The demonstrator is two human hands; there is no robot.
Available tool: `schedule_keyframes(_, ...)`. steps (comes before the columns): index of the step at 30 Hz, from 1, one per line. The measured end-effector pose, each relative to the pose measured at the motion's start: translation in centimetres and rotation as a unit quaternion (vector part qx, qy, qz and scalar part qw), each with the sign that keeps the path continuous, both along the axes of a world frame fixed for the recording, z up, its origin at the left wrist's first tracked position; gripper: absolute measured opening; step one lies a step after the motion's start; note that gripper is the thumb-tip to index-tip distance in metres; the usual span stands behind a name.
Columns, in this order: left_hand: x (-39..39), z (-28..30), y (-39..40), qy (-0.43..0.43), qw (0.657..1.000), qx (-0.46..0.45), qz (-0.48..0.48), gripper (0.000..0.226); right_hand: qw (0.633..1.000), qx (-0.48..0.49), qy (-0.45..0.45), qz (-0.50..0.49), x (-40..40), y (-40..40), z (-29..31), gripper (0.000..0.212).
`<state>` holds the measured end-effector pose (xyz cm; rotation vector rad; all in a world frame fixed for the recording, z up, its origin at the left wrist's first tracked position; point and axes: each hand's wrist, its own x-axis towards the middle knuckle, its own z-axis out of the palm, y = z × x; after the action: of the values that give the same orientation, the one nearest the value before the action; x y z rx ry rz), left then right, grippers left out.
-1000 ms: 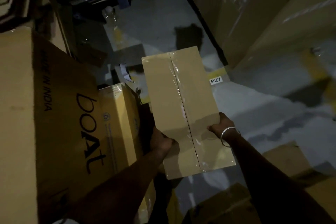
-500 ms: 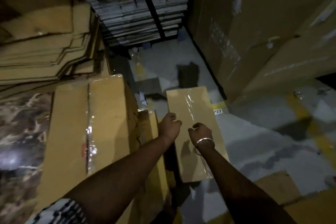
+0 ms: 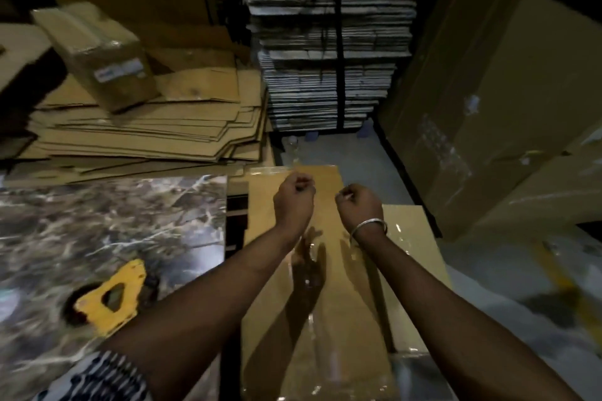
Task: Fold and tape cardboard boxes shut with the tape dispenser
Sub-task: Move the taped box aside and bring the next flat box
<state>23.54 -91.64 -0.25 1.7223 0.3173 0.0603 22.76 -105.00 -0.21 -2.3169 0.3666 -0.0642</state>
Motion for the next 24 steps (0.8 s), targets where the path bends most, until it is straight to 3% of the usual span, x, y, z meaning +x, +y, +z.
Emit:
schedule_keyframes(4, -0.6, 0.3, 12.3, -0.001, 0.999, -0.016, 0.028, 0.014, 1.0, -0.006, -0.009, 0.021, -1.6, 11.7, 1.6, 0.016)
schedule_keyframes(9, -3.7, -1.1, 28.9, 0.029, 0.994, -0.02, 0.103, 0.007, 0.992, -0.011, 0.029, 0.121, -3.8, 26.9, 1.1, 0.02)
schedule_keyframes(13, -7.7, -1.8, 39.5, 0.057, 0.981, 0.004, 0.185, 0.021, 0.972, -0.035, 0.069, 0.221, -5.7, 37.5, 0.6, 0.027)
schedule_keyframes(24, -26.4, -3.3, 59.1, 0.128, 0.87, 0.024, 0.475, 0.009, 0.861, -0.027, 0.12, 0.494, -14.7, 60.4, -3.7, 0.011)
